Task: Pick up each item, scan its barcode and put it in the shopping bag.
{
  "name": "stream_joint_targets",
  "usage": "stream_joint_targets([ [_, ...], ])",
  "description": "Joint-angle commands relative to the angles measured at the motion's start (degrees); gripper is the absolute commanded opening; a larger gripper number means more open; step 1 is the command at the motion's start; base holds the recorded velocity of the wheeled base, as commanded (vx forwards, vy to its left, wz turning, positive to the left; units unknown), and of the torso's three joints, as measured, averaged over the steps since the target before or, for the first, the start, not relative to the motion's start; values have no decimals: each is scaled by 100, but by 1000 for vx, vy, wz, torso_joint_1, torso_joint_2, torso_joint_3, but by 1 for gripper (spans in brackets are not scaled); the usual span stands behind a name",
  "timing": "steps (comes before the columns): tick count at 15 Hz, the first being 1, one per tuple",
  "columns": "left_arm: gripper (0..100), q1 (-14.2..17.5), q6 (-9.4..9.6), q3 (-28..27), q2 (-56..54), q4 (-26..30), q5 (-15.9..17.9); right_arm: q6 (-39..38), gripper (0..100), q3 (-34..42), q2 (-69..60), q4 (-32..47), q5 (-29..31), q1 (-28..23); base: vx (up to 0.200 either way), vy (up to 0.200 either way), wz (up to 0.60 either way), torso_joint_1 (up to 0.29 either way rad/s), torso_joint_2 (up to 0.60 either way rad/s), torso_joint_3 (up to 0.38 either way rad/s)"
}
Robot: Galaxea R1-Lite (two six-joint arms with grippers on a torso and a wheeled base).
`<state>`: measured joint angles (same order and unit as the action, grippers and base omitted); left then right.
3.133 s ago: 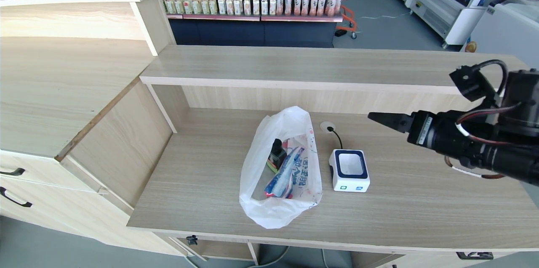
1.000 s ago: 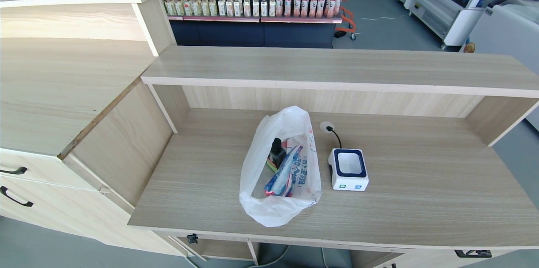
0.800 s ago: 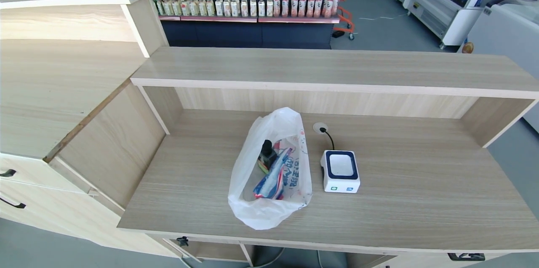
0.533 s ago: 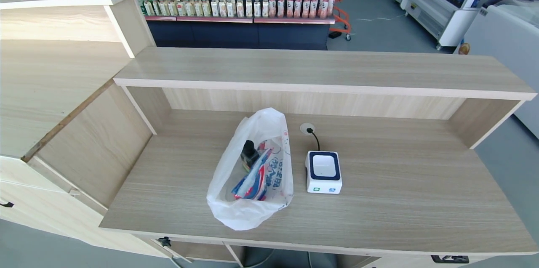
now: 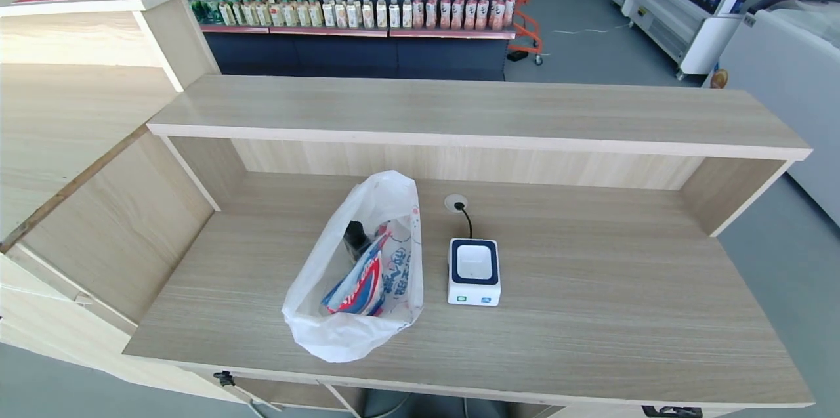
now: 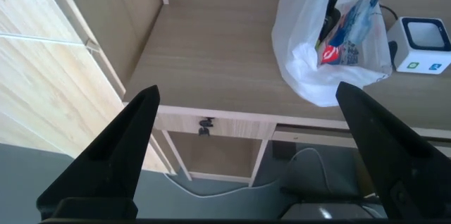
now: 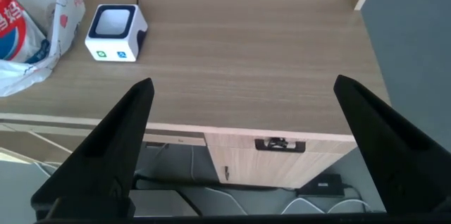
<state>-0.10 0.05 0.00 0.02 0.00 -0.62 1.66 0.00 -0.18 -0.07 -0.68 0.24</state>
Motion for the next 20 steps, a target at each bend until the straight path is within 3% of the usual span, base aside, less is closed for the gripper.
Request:
stream_joint_targets([
  [1,100,1,4,0,-2,0,1,1,100,0,18,-1,-2,2,200,0,0,7,7,-2],
  [3,100,1,-14,0,-2,0,-8,1,100,0,18,-1,-2,2,200,0,0,0,0,2],
  [8,100,1,-22,0,-2,0,-8,1,100,0,18,-1,-2,2,0,0,0,0,0,0],
  [9,100,1,-22,0,-2,0,-8,1,0,0,18,-1,-2,11,0,0,0,0,0,0],
  [20,100,1,-22,0,-2,0,-8,-210,0,0,18,-1,24,2,0,0,0,0,0,0],
])
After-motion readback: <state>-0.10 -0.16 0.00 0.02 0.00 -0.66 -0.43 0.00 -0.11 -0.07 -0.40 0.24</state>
